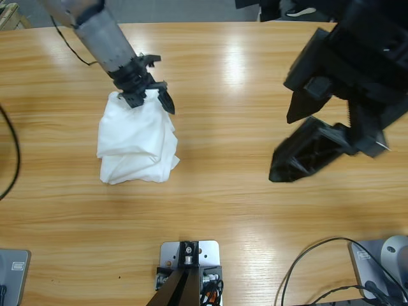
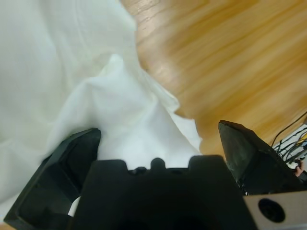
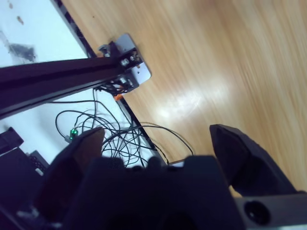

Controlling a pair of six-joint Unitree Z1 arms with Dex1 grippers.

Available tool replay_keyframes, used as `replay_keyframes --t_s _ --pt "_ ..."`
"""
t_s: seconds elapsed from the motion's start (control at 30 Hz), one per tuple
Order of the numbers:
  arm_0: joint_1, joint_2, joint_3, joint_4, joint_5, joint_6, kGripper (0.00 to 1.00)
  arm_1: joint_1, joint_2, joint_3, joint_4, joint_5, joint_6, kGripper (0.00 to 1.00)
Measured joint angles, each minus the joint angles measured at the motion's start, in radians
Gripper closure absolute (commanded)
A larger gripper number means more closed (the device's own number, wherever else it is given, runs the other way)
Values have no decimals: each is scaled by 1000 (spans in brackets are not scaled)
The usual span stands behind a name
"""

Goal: Fold clothes

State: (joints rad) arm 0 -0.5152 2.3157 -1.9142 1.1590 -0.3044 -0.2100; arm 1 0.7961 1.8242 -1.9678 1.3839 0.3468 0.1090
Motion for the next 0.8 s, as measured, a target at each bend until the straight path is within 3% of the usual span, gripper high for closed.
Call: replay_keyframes --t_s 0.2,0.43,0.53,0.63,0.8 --pt "-14 -14 -11 7 17 0 32 51 -18 -4 0 17 12 110" --pt "-3 -287 -3 100 64 0 32 134 3 -115 0 37 23 111" --pt "32 -407 32 106 64 0 32 150 35 -171 0 44 24 156" --pt "66 -534 143 83 50 -8 32 154 99 -206 0 51 23 156" --pt "107 -706 431 -73 -24 -37 32 155 244 -271 0 58 9 156"
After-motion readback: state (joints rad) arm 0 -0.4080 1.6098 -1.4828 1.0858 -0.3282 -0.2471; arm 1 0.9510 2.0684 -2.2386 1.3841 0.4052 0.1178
